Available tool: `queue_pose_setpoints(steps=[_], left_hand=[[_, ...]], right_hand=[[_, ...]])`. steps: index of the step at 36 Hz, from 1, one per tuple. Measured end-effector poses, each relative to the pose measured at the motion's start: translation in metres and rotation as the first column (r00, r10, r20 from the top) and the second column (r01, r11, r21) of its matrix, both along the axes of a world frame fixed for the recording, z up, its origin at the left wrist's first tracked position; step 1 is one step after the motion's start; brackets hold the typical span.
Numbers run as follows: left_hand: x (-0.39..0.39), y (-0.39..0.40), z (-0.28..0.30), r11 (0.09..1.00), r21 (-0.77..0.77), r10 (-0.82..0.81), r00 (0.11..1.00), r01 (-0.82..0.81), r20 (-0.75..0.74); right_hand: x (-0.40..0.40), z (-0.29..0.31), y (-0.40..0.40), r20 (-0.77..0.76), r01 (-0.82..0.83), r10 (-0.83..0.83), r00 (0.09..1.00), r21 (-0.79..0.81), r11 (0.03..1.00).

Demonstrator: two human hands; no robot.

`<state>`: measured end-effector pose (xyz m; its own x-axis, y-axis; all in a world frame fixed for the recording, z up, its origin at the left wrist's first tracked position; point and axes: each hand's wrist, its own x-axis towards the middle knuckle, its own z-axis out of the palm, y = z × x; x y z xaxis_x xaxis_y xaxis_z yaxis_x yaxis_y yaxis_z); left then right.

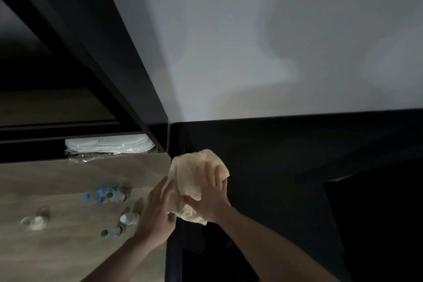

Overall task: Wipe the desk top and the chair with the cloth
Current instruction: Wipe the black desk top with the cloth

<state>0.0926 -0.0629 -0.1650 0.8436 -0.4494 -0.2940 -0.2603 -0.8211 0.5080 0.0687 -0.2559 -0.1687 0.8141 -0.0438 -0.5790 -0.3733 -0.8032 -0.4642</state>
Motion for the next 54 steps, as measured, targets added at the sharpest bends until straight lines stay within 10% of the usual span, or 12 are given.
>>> queue_pose_setpoints(steps=[10, 23, 27, 32, 54], left_hand=[[0.031, -0.057, -0.011, 0.874, 0.304, -0.359, 0.925, 0.379, -0.122], [0.031, -0.08, -0.05, 0.778, 0.493, -0.428, 0.903, 0.389, -0.037], [0.025, -0.09, -0.054, 0.826, 0.514, -0.233, 0.97, 0.231, -0.062], [0.028, -0.098, -0.06, 0.669, 0.631, -0.358, 0.914, 0.392, -0.189], [0.012, -0.118, -0.04, 0.848, 0.504, -0.086, 0.981, 0.164, -0.175]], right_hand=[[-0.089, 0.013, -0.112, 0.016, 0.188, -0.189, 0.982, -0.22, 0.957], [-0.169, 0.006, -0.231, -0.117, 0.223, -0.262, 0.958, -0.271, 0.937], [-0.178, 0.002, -0.255, -0.156, 0.147, -0.194, 0.969, -0.269, 0.952], [-0.181, -0.003, -0.262, -0.185, 0.067, -0.122, 0.975, -0.279, 0.958], [-0.178, 0.0, -0.265, -0.206, 0.018, -0.079, 0.975, -0.281, 0.96]])
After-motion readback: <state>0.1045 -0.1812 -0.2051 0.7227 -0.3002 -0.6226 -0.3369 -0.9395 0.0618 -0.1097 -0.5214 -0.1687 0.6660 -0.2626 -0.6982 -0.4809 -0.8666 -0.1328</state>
